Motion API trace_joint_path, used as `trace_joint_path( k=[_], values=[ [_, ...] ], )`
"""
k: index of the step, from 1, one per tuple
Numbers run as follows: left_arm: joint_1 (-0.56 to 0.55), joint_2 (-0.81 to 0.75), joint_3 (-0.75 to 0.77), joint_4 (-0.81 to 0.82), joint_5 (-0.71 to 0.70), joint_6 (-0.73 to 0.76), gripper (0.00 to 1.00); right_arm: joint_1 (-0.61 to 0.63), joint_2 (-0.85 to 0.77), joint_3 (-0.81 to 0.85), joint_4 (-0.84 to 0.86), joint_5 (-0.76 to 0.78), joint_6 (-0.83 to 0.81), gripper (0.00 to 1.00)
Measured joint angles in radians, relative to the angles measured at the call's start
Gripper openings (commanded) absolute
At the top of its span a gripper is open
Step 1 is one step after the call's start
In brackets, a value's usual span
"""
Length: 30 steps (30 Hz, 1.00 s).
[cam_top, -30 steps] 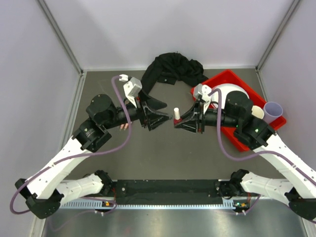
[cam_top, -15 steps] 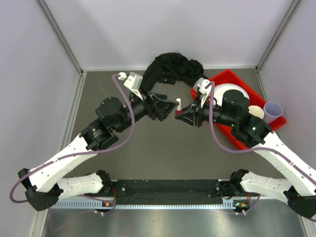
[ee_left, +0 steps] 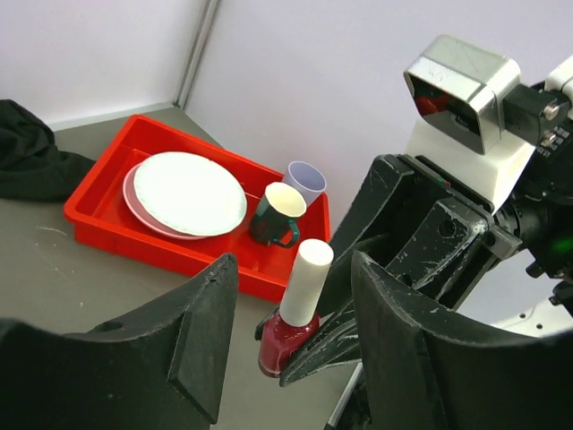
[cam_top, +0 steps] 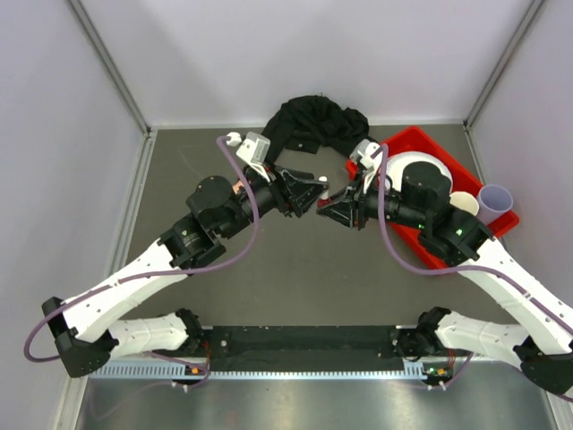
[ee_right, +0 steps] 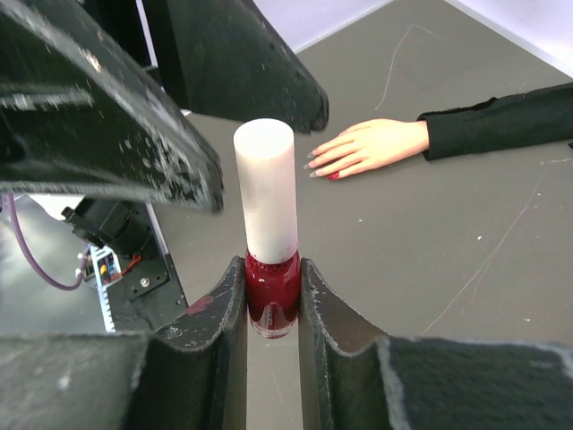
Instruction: Paint the nails
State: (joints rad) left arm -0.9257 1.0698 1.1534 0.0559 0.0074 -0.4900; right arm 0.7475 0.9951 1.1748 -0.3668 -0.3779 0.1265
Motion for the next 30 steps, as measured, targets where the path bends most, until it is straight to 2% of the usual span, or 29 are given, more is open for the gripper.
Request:
trace_joint_path(
  k=[4, 8, 12, 16, 24, 30],
  values=[
    [0.0, 0.015, 0.0, 0.003, 0.029, 0.002, 0.52, 0.0, 0.0, 0.0, 0.0, 0.001, 0.001, 0.0],
    [0.0, 0.019, -0.002, 0.004, 0.057, 0.003, 0.36, 0.0, 0.0, 0.0, 0.0, 0.0, 0.001, 0.0],
    [0.001, 0.021, -0.002, 0.006, 0.097, 0.02, 0.13, 0.0, -0.001, 0.0, 0.0, -0.011, 0.005, 0.0],
    [0.012, 0.029, -0.002, 0.035, 0.163, 0.045, 0.0, 0.0, -0.018, 0.0, -0.005, -0.028, 0.009, 0.0],
    [0.024, 0.015, -0.045, 0.164, 0.393, 0.081, 0.0, -0.005, -0.079, -0.003, -0.028, -0.127, 0.02, 0.0],
    [0.041, -0.013, -0.146, 0.415, 0.69, 0.072, 0.0, 0.004, -0.124, -0.027, -0.007, -0.346, 0.056, 0.0]
  ],
)
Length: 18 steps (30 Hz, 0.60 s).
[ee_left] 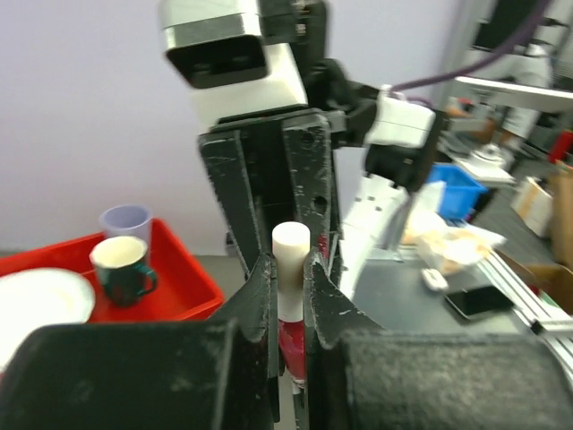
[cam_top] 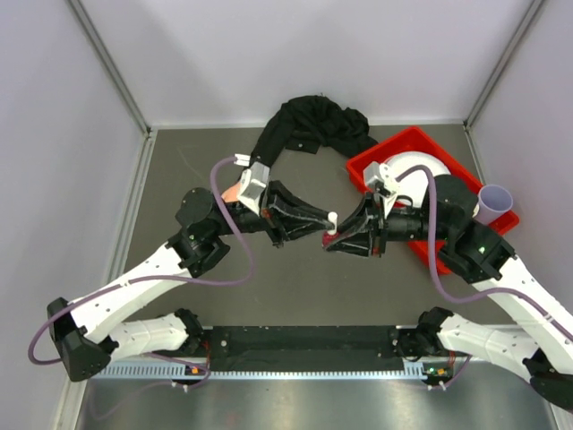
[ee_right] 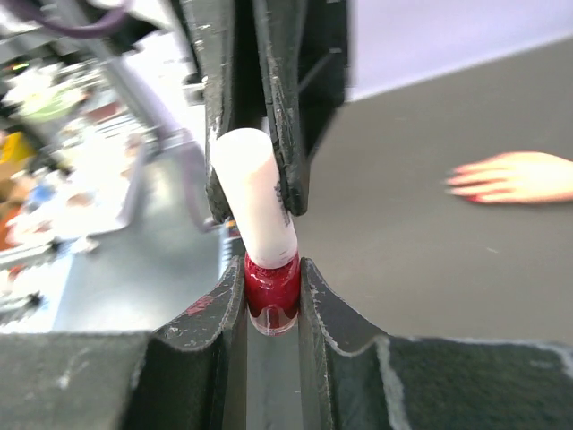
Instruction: Paint the nails
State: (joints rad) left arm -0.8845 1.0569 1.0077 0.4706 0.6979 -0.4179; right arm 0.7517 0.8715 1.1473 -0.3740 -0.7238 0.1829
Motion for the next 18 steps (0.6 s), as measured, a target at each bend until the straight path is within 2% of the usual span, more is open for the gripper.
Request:
trace_joint_path(
  k=[5, 6, 7, 9, 10, 12, 13, 15, 18],
  values=[
    [0.018, 0.029, -0.018, 0.161, 0.16, -0.083, 0.02, 0.002, -0.007, -0.022, 0.052, -0.13, 0.029, 0.0],
    [0.018, 0.032, -0.018, 0.178, 0.175, -0.093, 0.22, 0.003, -0.007, -0.022, 0.059, -0.145, 0.033, 0.0],
    [0.018, 0.033, -0.018, 0.188, 0.182, -0.103, 0.32, 0.003, -0.007, -0.022, 0.064, -0.158, 0.038, 0.0],
    [0.019, 0.032, -0.014, 0.182, 0.188, -0.104, 0.47, 0.003, -0.008, -0.022, 0.073, -0.17, 0.047, 0.0],
    [0.02, 0.031, -0.008, 0.151, 0.206, -0.098, 0.58, 0.003, -0.008, -0.021, 0.087, -0.166, 0.051, 0.0],
    [0.017, 0.024, -0.005, 0.058, 0.22, -0.067, 0.66, 0.0, -0.008, -0.014, 0.097, -0.147, 0.049, 0.0],
    [0.017, 0.016, 0.003, 0.008, 0.206, -0.05, 0.84, -0.002, -0.008, -0.008, 0.078, -0.131, 0.044, 0.0],
    [0.016, -0.01, 0.01, -0.079, 0.174, -0.023, 0.9, -0.003, -0.003, 0.014, 0.071, -0.083, 0.025, 0.0],
    [0.011, -0.077, 0.01, -0.179, 0.092, 0.0, 0.93, -0.003, 0.002, 0.047, 0.046, -0.022, -0.01, 0.0]
  ],
)
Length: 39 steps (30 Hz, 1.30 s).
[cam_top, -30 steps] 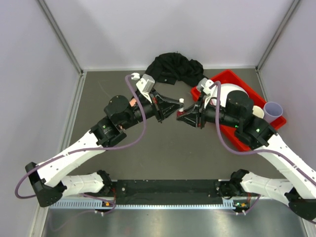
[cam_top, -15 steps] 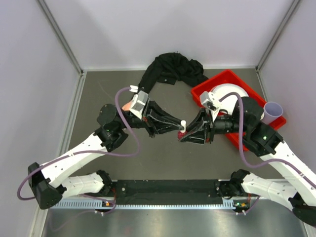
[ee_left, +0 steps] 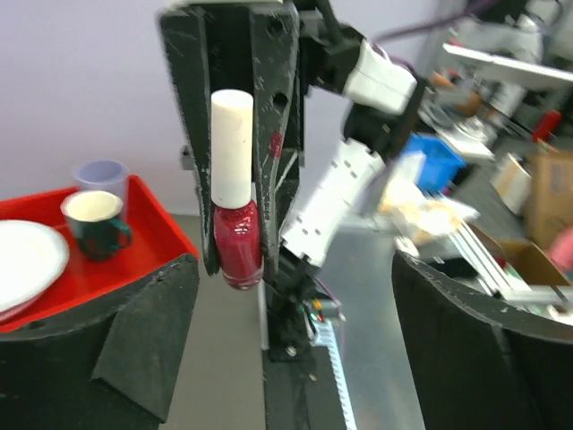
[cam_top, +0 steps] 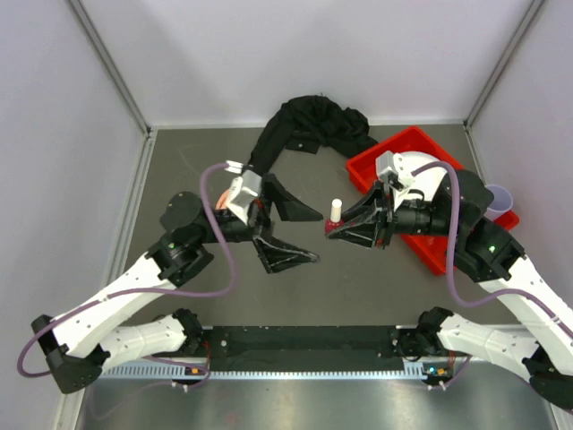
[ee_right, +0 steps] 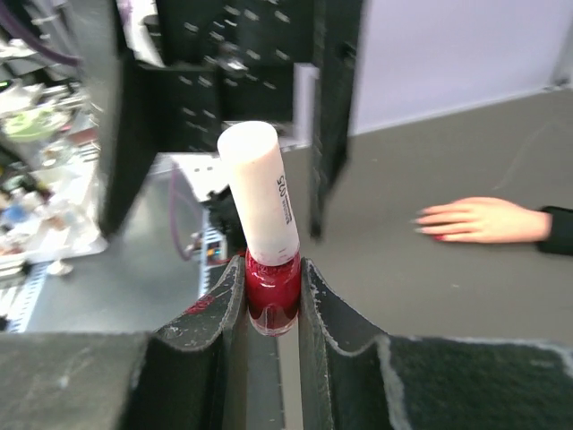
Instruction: Paint the nails
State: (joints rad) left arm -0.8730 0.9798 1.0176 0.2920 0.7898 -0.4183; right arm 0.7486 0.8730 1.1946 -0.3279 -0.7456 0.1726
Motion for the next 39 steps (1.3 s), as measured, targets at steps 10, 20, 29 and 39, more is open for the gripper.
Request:
trace_joint_path(
  k=[10, 20, 29, 39],
  values=[
    [-0.001, -0.038, 0.082, -0.092, -0.384, 0.005, 0.56, 0.0, 0.033, 0.038, -0.061, 0.268, -0.066, 0.0],
    [-0.023, 0.127, 0.124, -0.135, -0.627, 0.021, 0.52, 0.006, 0.064, 0.038, -0.095, 0.464, -0.074, 0.0],
    [-0.026, 0.124, 0.117, -0.063, -0.611, 0.028, 0.61, 0.008, 0.071, 0.038, -0.095, 0.476, -0.076, 0.0],
    [-0.026, 0.16, 0.132, -0.06, -0.573, 0.028, 0.46, 0.008, 0.073, 0.038, -0.095, 0.46, -0.072, 0.0]
  ],
)
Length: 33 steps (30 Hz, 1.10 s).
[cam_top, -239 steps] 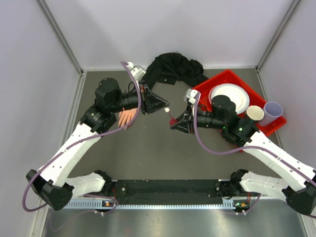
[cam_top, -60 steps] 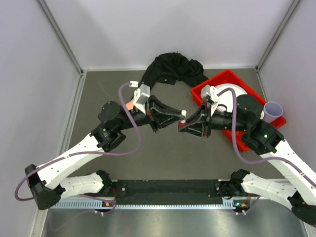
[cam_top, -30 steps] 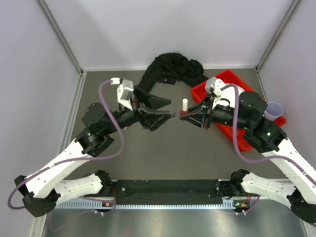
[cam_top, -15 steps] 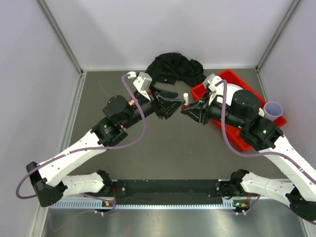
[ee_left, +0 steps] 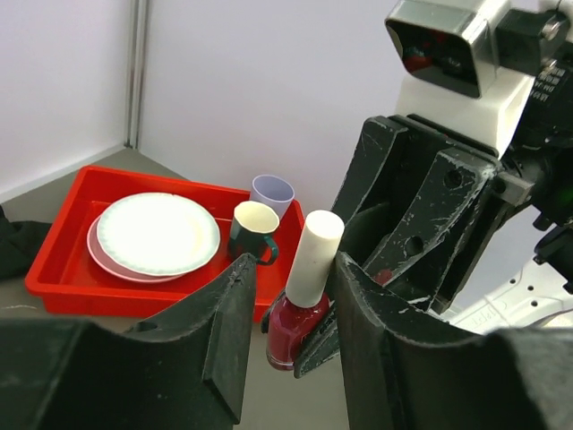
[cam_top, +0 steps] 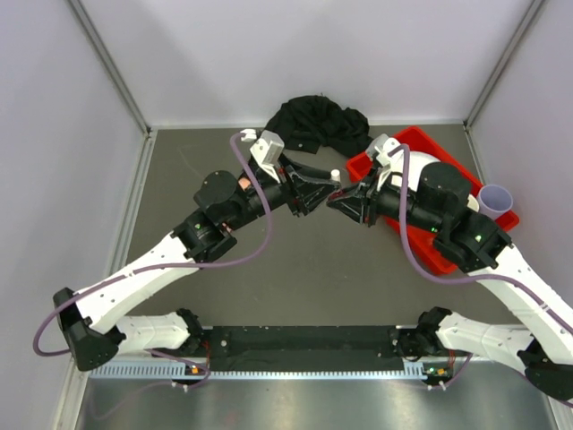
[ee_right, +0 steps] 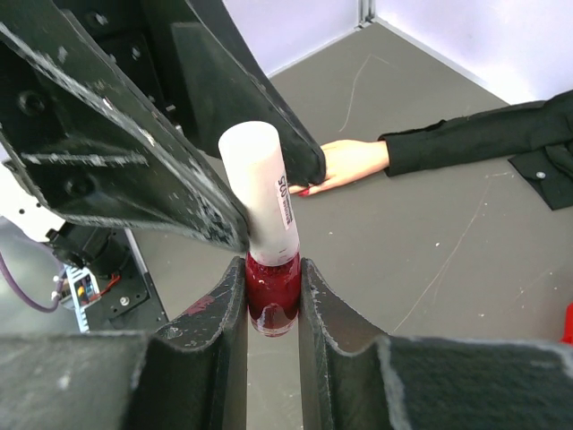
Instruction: Paint the nails
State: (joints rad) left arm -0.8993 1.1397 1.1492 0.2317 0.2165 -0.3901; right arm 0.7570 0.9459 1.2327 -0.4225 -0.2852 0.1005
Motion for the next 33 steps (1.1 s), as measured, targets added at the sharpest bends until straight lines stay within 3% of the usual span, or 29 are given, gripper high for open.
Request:
trace_joint_path(
  k=[3, 7, 10, 16, 19, 23, 28, 29, 30, 31, 33],
  values=[
    [0.0, 0.013, 0.001, 0.0, 0.01, 0.0, 0.46, 0.0, 0.0, 0.0, 0.0, -0.005, 0.004, 0.0],
    [0.0, 0.021, 0.002, 0.0, 0.032, -0.002, 0.31, 0.0, 0.0, 0.0, 0.0, -0.013, 0.007, 0.0],
    [-0.001, 0.027, 0.009, -0.003, 0.065, 0.006, 0.01, 0.0, 0.0, 0.0, -0.001, -0.024, 0.008, 0.0],
    [0.034, 0.048, 0.048, -0.014, 0.262, 0.013, 0.0, -0.003, -0.021, 0.0, -0.01, -0.093, -0.013, 0.0],
    [0.063, 0.05, 0.045, 0.047, 0.445, -0.033, 0.0, -0.002, -0.047, 0.0, -0.013, -0.186, -0.021, 0.0],
    [0.072, 0.051, -0.013, 0.274, 0.662, -0.158, 0.0, 0.008, -0.081, -0.004, -0.009, -0.344, -0.002, 0.0],
    [0.072, 0.088, -0.093, 0.619, 0.811, -0.394, 0.0, 0.02, -0.083, -0.031, 0.035, -0.518, 0.072, 0.0],
    [0.071, 0.098, -0.097, 0.665, 0.827, -0.436, 0.04, 0.02, -0.08, -0.031, 0.04, -0.537, 0.086, 0.0],
    [0.071, 0.105, -0.097, 0.699, 0.839, -0.47, 0.15, 0.02, -0.078, -0.031, 0.048, -0.556, 0.102, 0.0],
    [0.071, 0.109, -0.097, 0.726, 0.845, -0.497, 0.41, 0.02, -0.076, -0.031, 0.056, -0.571, 0.113, 0.0],
    [0.071, 0.11, -0.095, 0.734, 0.854, -0.509, 0.57, 0.02, -0.074, -0.031, 0.063, -0.586, 0.126, 0.0]
  ],
)
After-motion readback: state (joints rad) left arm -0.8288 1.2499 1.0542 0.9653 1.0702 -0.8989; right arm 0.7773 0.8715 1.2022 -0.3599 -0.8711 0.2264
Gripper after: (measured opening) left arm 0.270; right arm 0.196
